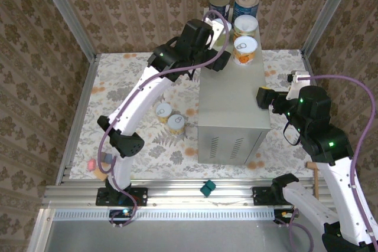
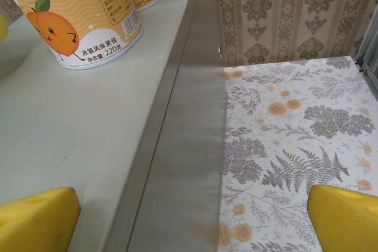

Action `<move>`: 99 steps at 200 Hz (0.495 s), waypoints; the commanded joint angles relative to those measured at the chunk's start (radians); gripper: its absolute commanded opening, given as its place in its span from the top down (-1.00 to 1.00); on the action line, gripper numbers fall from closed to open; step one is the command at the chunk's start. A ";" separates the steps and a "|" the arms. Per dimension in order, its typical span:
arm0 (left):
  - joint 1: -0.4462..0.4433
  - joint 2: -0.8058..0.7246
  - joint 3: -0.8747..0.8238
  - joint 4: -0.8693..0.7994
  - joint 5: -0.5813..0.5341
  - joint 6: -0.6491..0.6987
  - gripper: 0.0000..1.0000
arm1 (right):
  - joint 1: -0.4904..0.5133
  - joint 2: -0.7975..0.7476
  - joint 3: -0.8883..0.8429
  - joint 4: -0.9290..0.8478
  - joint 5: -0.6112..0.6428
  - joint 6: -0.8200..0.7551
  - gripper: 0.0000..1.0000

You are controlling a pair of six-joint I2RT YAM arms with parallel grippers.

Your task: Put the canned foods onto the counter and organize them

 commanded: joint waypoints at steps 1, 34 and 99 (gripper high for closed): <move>-0.002 0.027 0.061 -0.007 0.003 0.011 -1.00 | -0.007 0.002 -0.024 -0.044 -0.004 -0.005 -1.00; 0.002 0.049 0.065 -0.001 0.015 0.002 -1.00 | -0.008 0.001 -0.023 -0.049 -0.004 -0.010 -1.00; -0.005 0.064 0.063 0.004 -0.005 0.000 -1.00 | -0.007 0.004 -0.024 -0.044 -0.007 -0.013 -1.00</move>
